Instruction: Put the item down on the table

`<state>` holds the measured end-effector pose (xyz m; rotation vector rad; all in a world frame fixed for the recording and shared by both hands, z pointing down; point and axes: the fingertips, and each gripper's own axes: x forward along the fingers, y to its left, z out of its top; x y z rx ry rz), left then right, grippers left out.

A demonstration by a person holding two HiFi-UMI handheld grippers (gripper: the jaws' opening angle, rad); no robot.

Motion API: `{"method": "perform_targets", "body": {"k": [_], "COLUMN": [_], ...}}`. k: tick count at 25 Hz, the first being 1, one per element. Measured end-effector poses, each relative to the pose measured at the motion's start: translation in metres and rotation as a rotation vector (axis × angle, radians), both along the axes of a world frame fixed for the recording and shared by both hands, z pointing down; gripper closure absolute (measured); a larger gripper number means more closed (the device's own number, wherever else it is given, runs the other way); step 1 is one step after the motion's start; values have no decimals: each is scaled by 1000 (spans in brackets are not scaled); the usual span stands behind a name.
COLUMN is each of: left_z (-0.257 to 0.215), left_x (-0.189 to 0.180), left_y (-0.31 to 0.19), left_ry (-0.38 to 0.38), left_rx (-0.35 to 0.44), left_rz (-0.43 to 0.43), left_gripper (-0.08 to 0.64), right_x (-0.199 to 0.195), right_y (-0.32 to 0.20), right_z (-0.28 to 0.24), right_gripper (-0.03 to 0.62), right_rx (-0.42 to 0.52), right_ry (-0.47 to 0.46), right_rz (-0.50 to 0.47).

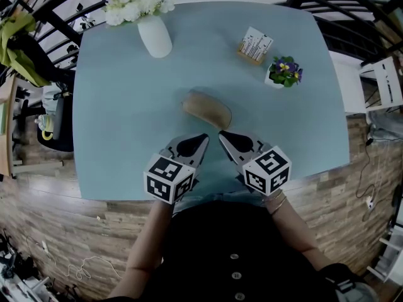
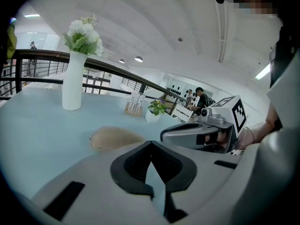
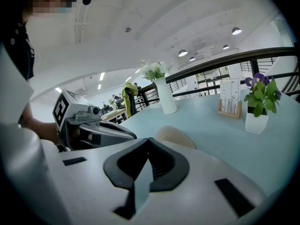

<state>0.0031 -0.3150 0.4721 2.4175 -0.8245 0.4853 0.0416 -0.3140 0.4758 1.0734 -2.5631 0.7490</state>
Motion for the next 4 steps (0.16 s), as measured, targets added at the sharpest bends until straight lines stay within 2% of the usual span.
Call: {"method": "perform_targets", "body": {"k": [4], "left_z": [3], "left_x": [-1], "left_y": [4], "left_ry": [-12], "left_rx": [-11], "left_rz": [8], "left_gripper": [543], "right_x": [1], "right_y": [2], "right_z": [2], "right_gripper": [589], "right_rx": [-2], "right_ry": [0], "right_rz": [1]}}
